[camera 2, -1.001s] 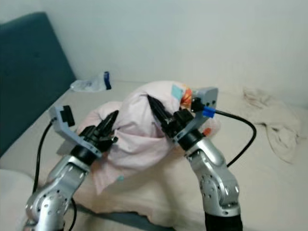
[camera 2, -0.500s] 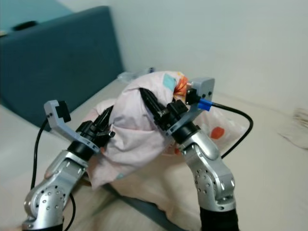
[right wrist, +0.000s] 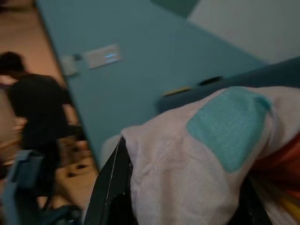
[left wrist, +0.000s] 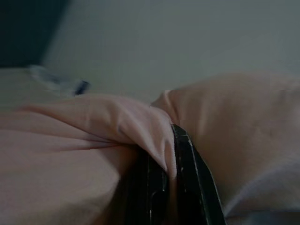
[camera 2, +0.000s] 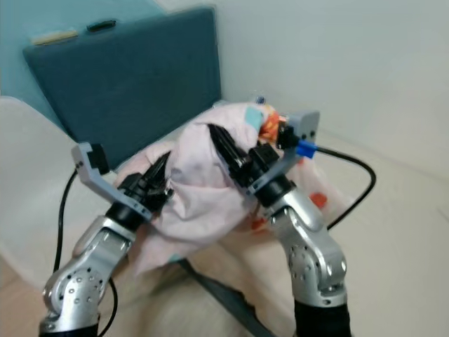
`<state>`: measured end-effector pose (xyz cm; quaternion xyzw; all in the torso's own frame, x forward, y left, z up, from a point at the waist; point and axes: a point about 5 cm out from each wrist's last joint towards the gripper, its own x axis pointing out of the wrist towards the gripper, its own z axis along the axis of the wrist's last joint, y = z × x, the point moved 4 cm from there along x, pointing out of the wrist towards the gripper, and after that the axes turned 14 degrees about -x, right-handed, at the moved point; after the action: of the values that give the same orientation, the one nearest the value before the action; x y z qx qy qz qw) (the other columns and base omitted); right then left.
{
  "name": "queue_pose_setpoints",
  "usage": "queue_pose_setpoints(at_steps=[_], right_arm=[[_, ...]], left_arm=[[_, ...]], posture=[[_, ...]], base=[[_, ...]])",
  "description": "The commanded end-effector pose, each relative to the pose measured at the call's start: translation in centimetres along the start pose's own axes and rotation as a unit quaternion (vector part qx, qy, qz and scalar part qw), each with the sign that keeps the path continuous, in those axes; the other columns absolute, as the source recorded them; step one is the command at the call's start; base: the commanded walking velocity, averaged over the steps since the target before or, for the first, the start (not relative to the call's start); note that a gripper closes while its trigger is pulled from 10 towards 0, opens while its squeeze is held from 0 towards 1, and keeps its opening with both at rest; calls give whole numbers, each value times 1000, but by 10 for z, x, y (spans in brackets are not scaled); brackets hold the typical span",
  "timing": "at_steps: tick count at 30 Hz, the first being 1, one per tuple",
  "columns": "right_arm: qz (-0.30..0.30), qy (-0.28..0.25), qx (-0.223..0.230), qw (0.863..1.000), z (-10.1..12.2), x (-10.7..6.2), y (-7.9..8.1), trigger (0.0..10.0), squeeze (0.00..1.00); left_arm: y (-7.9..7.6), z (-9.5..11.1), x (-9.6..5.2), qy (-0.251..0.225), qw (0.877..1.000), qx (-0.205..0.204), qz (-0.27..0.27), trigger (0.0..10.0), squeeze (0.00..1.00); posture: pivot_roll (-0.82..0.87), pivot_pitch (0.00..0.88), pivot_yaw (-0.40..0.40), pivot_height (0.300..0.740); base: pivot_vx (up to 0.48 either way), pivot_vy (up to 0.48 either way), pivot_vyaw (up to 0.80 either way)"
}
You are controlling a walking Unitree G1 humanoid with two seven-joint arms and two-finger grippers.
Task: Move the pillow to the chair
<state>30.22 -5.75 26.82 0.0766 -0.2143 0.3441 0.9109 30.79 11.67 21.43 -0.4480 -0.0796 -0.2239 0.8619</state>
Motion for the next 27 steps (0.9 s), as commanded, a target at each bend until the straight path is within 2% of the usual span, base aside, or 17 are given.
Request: queue_pose_setpoints(at_steps=[1,11,15,19,27], right_arm=[[22,6,9,1000,-5,0,8,10000,0],[30,18,24,999,-14,-3,12,10000,0],[31,18,25,999,-14,-3,12,10000,0],[30,24,30,999,-19,-6,12,10000,0],[17,44,31,998,-31,-13,7,10000,0]], left_arm=[[-12,-3,4,0,1000,9,-25,10000,0],[3,0,4,-4,999,34,17,10000,0],[5,0,5,-3,999,41,21,10000,0],[11,-6,5,8,997,63,39,10000,0],[15,-15,-1,21,996,64,49,10000,0]], posture=[[7,7,-8,740],[13,1,-10,740],[14,0,-9,740],[14,0,-9,740],[13,3,-5,740]], base=[[0,0,694],[0,0,694],[0,0,698],[0,0,694],[0,0,695]])
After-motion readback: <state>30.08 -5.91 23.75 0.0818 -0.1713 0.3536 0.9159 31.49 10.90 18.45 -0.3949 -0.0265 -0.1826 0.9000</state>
